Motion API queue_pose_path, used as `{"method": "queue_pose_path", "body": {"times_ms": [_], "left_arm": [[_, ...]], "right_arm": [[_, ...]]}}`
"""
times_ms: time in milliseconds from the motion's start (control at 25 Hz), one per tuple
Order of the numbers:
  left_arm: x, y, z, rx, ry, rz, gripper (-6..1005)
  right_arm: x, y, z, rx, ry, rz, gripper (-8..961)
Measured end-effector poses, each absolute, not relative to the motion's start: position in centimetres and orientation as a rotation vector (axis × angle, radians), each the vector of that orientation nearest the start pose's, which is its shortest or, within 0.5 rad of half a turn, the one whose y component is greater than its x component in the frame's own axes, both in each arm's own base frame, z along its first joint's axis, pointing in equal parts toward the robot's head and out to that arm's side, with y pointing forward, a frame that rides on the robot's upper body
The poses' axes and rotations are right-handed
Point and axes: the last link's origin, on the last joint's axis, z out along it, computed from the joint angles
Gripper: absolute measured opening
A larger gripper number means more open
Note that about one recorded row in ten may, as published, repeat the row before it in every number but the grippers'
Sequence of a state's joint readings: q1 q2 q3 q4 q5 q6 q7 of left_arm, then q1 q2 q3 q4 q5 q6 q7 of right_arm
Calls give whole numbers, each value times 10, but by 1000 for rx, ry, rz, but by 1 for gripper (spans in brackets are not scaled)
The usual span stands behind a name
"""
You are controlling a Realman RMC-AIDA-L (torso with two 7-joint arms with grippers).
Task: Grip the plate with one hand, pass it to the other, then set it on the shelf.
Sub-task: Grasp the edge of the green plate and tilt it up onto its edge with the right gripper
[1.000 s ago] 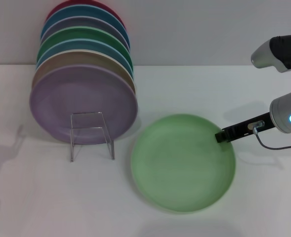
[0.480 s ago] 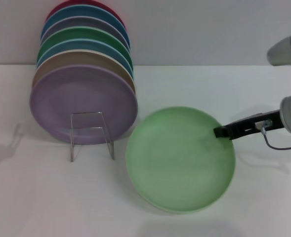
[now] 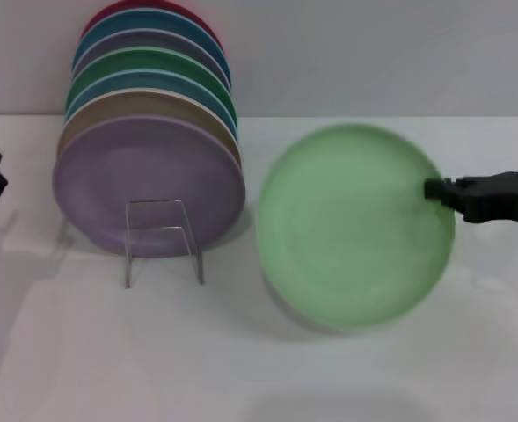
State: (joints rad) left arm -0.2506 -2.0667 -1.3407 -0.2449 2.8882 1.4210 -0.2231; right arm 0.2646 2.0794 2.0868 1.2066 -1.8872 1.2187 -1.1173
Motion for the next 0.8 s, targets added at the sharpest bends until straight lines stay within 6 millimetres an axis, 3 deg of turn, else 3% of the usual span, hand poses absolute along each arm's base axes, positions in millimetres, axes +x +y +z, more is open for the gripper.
{"method": "queue_pose_path", "body": {"times_ms": [160,280,520,800], "left_arm": [[-320,283,20,-1554,-360,-950,814],[-308,279,20,-1554,-291,-993,814],[-287,284,25,-1627,-242,-1016,814],[-254,303,39,-1832,-313,-987,814]], "right_arm": [[275,327,56,-2250,820,849,29],[285,321,61,-2183,734,935,29],[289,318,58,-2137,541,971,29],[290,328,56,-2128,522,932,29]]}}
